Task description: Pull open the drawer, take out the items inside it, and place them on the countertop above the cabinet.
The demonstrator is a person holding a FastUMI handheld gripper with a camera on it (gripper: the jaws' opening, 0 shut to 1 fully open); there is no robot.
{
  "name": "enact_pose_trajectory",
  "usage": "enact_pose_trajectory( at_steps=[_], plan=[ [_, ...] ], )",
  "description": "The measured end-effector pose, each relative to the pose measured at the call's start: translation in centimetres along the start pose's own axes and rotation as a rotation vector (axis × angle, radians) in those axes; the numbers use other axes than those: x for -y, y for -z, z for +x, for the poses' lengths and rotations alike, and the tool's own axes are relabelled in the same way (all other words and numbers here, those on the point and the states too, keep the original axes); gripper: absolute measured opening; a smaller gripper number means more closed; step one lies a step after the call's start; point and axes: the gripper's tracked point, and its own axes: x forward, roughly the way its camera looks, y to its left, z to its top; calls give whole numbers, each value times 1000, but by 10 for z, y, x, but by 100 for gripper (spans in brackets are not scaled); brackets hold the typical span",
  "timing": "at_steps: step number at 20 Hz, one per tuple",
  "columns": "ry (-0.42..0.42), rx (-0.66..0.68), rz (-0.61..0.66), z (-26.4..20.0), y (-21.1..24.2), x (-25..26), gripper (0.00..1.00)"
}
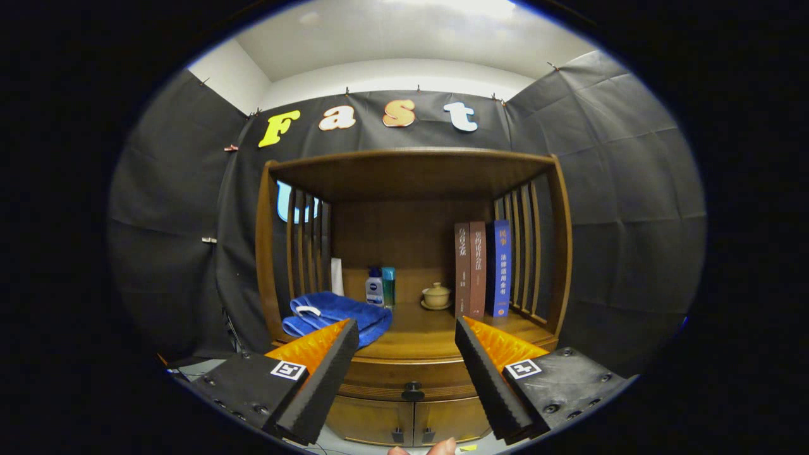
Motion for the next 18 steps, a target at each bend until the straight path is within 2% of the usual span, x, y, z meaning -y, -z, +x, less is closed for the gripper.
enact_pose_trajectory(
  at_steps=[5, 9, 16, 18],
  plan=[
    [-19, -57, -43, 34, 71, 0, 99],
    [-38, -100, -20, 51, 124, -6, 99],
    [3, -229, -34, 74, 198, 7, 99],
    [21, -249, -23, 77, 208, 12, 89]
  ],
)
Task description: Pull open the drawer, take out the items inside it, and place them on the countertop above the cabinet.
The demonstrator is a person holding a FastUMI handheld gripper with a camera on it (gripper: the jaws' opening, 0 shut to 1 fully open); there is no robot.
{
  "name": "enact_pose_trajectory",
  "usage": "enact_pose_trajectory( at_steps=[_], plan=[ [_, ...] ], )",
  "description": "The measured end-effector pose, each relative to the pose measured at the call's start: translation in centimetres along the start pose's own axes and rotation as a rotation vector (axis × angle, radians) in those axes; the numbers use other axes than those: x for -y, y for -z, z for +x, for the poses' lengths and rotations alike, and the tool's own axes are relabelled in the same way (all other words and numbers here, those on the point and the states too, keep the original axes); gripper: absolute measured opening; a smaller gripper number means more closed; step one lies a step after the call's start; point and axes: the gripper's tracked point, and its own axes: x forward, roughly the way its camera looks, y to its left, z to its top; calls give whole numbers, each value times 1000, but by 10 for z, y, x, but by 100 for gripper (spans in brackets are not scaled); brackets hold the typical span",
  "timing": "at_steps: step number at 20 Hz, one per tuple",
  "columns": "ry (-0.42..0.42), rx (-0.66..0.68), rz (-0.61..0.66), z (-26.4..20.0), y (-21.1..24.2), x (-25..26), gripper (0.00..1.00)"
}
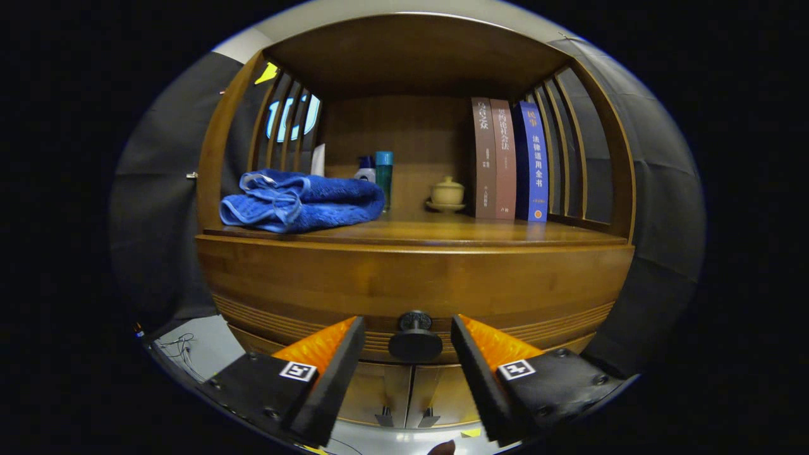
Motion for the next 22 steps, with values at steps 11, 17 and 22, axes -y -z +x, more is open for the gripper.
enact_pose_trajectory(
  at_steps=[11, 17, 22],
  plan=[
    [1, -35, 28, -2, 8, 2, 33],
    [1, -32, 55, -47, 14, 4, 33],
    [-5, -34, 65, -92, 21, 4, 33]
  ],
)
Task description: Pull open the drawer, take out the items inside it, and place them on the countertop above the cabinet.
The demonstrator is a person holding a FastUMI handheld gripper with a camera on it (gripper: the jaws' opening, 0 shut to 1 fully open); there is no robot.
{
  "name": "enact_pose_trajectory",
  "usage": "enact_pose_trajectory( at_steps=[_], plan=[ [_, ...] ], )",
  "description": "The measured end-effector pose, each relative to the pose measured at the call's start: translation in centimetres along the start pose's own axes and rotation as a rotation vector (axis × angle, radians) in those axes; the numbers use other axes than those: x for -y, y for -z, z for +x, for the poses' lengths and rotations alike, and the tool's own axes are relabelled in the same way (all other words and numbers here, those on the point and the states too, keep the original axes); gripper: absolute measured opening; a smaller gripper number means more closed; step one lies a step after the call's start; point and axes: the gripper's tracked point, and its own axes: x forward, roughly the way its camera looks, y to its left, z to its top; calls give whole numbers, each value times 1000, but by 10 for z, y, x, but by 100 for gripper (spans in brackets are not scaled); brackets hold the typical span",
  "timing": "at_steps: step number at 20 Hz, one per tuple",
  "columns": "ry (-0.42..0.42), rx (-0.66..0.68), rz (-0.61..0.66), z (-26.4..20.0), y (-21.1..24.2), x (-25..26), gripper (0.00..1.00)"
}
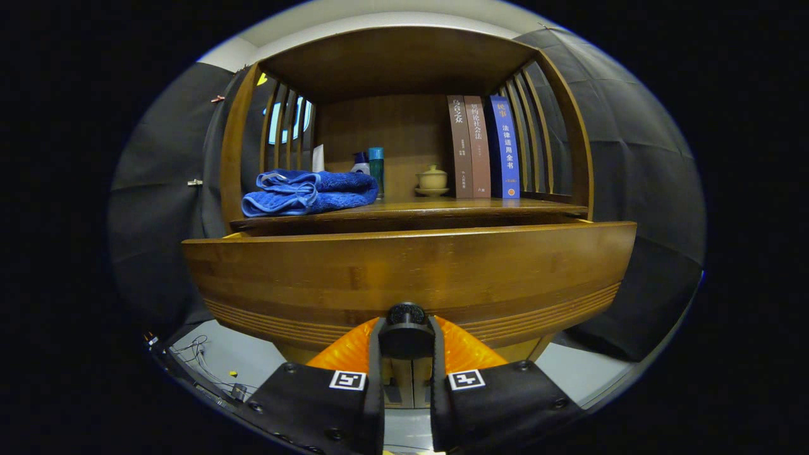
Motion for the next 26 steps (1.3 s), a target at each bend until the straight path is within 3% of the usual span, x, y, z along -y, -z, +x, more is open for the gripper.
enact_pose_trajectory(
  at_steps=[12, 19, 22, 26],
  plan=[
    [-3, -37, 53, -69, 23, 5, 33],
    [-12, -26, 41, -74, 25, 5, 33],
    [-8, -41, 28, -73, 24, 7, 43],
    [-8, -76, 15, -86, 18, 14, 98]
  ],
)
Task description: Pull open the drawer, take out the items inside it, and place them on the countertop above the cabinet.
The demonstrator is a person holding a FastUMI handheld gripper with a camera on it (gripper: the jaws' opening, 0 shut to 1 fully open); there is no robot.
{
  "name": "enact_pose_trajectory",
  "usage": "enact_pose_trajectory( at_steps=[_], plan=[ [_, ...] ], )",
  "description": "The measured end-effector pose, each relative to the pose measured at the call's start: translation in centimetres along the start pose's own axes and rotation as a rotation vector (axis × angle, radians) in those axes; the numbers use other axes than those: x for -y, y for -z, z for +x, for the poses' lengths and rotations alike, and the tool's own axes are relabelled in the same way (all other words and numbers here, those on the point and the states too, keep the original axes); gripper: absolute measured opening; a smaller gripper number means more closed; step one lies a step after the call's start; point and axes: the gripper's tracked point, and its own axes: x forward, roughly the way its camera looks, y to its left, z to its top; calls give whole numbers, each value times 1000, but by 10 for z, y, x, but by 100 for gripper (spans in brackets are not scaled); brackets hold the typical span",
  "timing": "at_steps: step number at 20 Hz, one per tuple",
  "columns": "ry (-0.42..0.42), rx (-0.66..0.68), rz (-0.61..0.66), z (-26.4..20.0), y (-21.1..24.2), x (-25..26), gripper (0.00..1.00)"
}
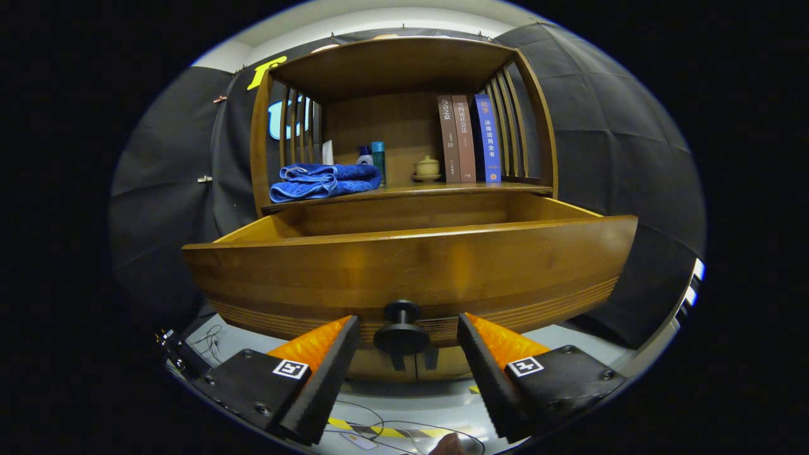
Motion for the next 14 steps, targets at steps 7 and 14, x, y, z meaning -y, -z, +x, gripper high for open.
enact_pose_trajectory(
  at_steps=[7, 14],
  plan=[
    [-55, -20, -20, -34, -68, 4, 99],
    [-55, -86, 7, -23, -158, 0, 99]
  ],
)
